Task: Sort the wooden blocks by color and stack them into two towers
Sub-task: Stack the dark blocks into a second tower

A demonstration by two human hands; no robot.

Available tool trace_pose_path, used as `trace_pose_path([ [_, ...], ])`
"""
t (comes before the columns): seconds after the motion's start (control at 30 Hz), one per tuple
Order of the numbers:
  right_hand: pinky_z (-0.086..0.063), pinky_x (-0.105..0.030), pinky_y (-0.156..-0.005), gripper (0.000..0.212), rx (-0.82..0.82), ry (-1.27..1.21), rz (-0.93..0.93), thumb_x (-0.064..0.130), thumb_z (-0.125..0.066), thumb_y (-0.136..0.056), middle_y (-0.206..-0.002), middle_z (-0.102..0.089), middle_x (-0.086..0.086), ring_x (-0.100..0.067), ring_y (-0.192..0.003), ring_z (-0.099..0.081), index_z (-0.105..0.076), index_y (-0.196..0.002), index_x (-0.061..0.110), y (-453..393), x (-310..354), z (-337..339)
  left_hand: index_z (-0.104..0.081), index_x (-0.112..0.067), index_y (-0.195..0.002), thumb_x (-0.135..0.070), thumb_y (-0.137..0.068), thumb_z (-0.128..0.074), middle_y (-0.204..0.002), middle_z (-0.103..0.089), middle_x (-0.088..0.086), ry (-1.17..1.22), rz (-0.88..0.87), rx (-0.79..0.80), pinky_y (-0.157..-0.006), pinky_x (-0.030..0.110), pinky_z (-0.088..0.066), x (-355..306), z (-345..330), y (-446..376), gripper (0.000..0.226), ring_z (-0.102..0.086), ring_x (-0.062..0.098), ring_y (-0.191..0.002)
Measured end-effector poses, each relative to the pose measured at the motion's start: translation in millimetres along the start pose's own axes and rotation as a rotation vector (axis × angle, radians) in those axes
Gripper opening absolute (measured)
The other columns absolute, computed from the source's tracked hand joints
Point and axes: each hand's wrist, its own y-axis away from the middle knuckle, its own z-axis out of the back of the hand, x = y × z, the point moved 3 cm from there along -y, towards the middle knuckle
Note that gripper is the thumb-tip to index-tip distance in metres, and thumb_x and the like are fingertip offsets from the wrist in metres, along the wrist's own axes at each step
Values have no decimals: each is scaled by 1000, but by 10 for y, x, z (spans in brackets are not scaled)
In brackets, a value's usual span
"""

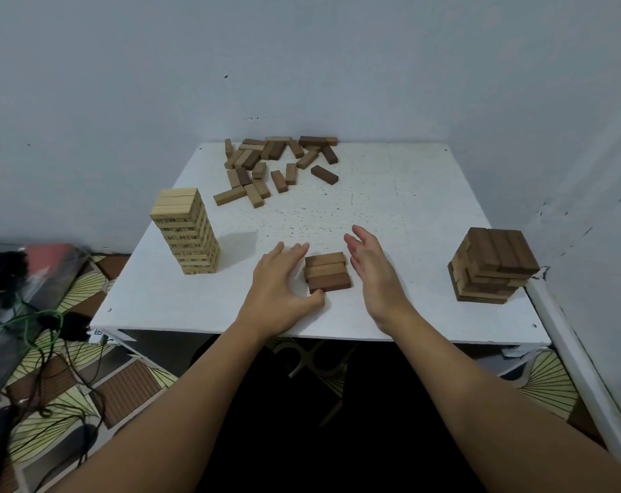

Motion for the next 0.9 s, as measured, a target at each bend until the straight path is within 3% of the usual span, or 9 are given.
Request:
trace_pose_path([
  [0.13,-27,-40,-125,66,-5,8,10,62,-36,-90,-154,-48,16,1,-143,-40,-38,-152,42,-2,-14,-11,-50,-36,-144,-52,-69,-74,-121,-56,-16,-9,21,-72,-111,36,-33,-14,46,26,80,-34,12,-125],
  [0.27,-30,-40,-124,63,-4,7,14,59,-37,-93,-150,-52,15,0,-140,-44,-40,-153,41,-11,-44,-14,-53,-35,-138,-47,-69,-75,-101,-65,-21,44,17,-74,-111,44,-36,-16,55,8,73,-48,8,-111],
  [0.63,-31,-40,-123,50,-29,19,12,58,-38,-95,-143,-59,20,0,-140,-46,-44,-144,52,-35,-88,-21,-56,-35,-137,-36,-75,-84,-100,-67,-23,53,-8,-97,-108,45,-40,34,33,-11,68,-52,9,-110],
  [0.9,-31,-41,-123,49,-34,57,13,57,-36,-101,-143,-56,25,2,-140,-45,-41,-149,49,-15,-93,-31,-59,-35,-136,-38,-74,-85,-103,-65,-23,39,-6,-112,-106,40,-41,26,38,-8,67,-50,10,-112],
])
